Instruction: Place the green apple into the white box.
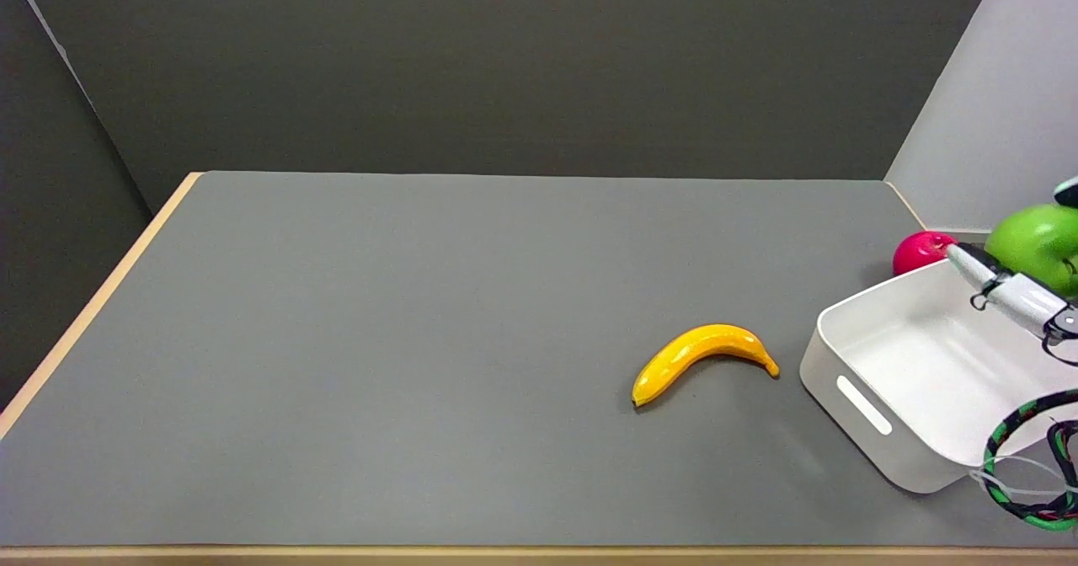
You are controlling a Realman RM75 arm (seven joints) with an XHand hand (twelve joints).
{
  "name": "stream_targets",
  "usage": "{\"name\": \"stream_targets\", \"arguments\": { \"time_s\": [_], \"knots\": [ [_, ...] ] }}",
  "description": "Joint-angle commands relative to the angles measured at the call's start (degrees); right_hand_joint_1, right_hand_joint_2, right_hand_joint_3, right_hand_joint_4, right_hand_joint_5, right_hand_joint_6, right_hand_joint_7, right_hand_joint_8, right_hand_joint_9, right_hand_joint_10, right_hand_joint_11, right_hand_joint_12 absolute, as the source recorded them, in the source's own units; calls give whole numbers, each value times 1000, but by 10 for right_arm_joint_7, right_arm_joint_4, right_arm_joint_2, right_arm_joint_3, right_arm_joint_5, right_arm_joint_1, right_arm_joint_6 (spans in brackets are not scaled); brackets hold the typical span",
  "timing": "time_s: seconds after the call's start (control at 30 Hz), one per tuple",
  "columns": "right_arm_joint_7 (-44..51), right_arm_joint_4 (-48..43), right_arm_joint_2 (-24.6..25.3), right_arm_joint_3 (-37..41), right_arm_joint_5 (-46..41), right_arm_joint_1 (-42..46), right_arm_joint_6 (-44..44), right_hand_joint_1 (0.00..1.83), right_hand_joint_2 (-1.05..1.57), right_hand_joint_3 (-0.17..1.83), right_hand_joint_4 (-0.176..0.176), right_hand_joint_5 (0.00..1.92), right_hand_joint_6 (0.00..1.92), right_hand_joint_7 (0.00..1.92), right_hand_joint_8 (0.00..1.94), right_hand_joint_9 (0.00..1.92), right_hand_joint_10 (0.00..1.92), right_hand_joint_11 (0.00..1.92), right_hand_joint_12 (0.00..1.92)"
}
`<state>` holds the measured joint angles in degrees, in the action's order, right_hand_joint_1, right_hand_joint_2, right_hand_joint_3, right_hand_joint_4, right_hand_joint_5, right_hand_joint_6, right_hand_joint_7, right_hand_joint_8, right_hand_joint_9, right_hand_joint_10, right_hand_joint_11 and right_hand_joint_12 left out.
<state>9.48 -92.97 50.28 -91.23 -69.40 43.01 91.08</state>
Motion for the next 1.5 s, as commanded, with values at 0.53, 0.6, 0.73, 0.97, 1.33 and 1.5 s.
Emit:
{"name": "stream_targets", "arguments": {
  "time_s": [0.53,0.6,0.73,0.97,1.33,1.5],
  "knots": [
    [-25,89,-32,-8,-139,-44,-80,450,573,890,83,125,414,77,192,11,426,-1,1042],
    [-35,89,-27,-9,-137,-44,-81,365,516,900,77,41,339,-1,49,-1,201,-1,895],
    [-55,94,-22,-20,-126,-46,-67,341,490,867,71,36,246,-1,-1,-1,17,-1,724],
    [-149,83,-11,-45,-55,-56,-14,340,561,745,72,16,284,-1,-1,-1,-1,-1,624],
    [-257,-21,-13,-97,221,-117,45,240,557,881,60,46,288,13,156,-1,165,-1,612],
    [-150,-89,-5,-168,335,-164,-13,213,544,921,54,76,373,68,253,20,232,-1,621]
  ]
}}
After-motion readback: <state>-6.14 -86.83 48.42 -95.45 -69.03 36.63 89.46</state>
